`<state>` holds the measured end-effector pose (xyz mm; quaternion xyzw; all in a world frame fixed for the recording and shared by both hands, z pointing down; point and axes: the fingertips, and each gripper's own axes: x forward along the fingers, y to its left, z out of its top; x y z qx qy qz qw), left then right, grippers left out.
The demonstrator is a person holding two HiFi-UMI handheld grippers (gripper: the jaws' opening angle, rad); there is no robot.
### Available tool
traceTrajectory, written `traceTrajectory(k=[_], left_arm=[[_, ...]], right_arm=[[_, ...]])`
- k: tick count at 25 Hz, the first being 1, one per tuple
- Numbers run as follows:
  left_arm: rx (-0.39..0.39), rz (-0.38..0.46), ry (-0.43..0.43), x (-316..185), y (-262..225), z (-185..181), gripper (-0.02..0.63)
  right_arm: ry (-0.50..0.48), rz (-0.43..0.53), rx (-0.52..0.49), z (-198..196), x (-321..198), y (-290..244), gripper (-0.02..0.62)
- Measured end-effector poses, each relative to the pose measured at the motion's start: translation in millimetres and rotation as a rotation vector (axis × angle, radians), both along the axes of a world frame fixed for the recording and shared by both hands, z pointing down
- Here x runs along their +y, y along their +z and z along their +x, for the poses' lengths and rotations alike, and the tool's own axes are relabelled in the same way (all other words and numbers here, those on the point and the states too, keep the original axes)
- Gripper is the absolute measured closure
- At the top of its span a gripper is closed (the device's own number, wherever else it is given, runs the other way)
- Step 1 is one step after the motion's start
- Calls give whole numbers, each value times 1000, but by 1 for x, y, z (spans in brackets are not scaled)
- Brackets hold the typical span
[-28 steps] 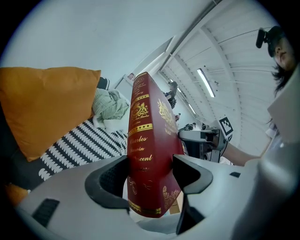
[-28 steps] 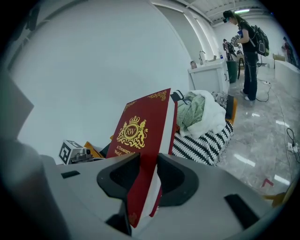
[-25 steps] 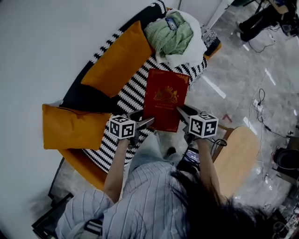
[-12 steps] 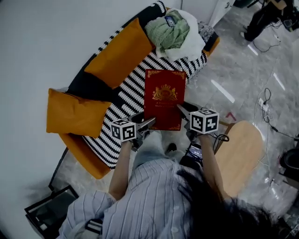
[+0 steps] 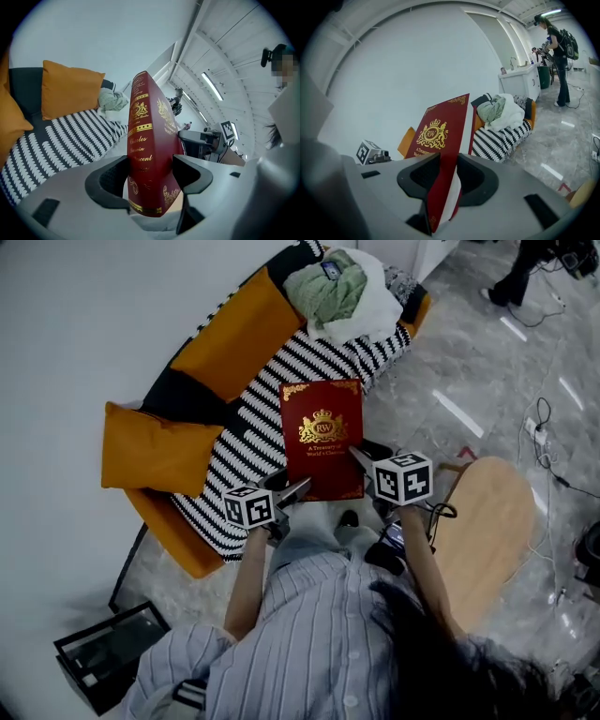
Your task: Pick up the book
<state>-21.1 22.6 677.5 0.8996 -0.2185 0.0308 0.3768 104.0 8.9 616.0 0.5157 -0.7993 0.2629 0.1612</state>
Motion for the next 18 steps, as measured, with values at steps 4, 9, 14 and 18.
traceTrajectory(k=[4,9,14,18], left_arm=[[-30,17,-10,18,-7,-8,298],[-64,19,1,28,0,-17,298],[-78,-4,-8,44,14,-32,299],[-61,-25,-24,51,26,-51,298]], right_arm=[[3,5,-58,-4,19,0,474],[11,-13,-98,-11,32,13,476],[5,-41,-121,-24,44,30,476],[-9,-52,-111,-45,48,41,476]])
